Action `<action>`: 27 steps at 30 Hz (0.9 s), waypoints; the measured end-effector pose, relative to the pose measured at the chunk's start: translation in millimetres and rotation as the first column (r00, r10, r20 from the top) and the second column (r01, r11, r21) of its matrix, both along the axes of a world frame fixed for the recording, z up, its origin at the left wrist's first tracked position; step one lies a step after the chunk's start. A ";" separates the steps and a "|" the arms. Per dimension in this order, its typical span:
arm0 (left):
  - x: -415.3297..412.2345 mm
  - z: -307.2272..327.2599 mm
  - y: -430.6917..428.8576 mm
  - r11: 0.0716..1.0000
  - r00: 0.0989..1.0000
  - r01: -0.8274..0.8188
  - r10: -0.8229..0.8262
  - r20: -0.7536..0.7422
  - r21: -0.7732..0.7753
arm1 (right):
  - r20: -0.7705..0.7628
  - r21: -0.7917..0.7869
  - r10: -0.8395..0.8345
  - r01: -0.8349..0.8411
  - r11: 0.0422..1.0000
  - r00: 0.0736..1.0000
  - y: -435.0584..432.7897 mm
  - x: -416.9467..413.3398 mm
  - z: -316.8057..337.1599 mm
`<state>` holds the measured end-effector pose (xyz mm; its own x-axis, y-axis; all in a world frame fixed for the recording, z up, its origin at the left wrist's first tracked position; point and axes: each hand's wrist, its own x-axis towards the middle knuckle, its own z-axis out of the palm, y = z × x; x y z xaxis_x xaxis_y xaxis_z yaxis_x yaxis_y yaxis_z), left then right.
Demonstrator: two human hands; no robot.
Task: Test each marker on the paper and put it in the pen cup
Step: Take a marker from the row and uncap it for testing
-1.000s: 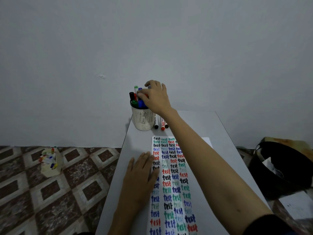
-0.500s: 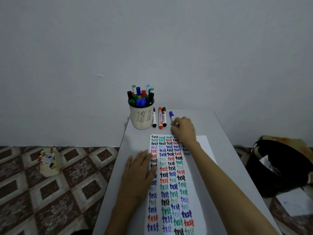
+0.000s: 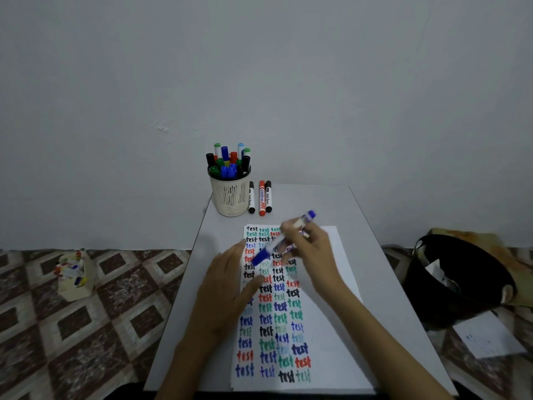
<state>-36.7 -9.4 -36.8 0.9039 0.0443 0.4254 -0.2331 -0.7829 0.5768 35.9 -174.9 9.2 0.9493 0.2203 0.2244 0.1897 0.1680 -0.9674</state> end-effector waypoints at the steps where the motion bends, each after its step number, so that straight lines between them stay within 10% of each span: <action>1: -1.2 -0.5 -0.1 0.999 0.999 0.045 -0.045 0.000 -0.001 | -0.002 -0.020 0.062 -0.062 0.998 0.998 3.7 -12.9 -2.6; 20: -13.8 -0.6 4.0 0.962 0.973 0.229 -0.228 0.026 -0.148 | -0.053 0.041 0.244 -0.242 0.970 0.968 8.5 -33.9 -3.2; 27: -7.2 -6.3 4.3 0.975 0.985 0.173 -0.171 0.022 -0.141 | -0.154 0.375 -0.030 0.087 0.923 0.988 -38.2 21.3 9.4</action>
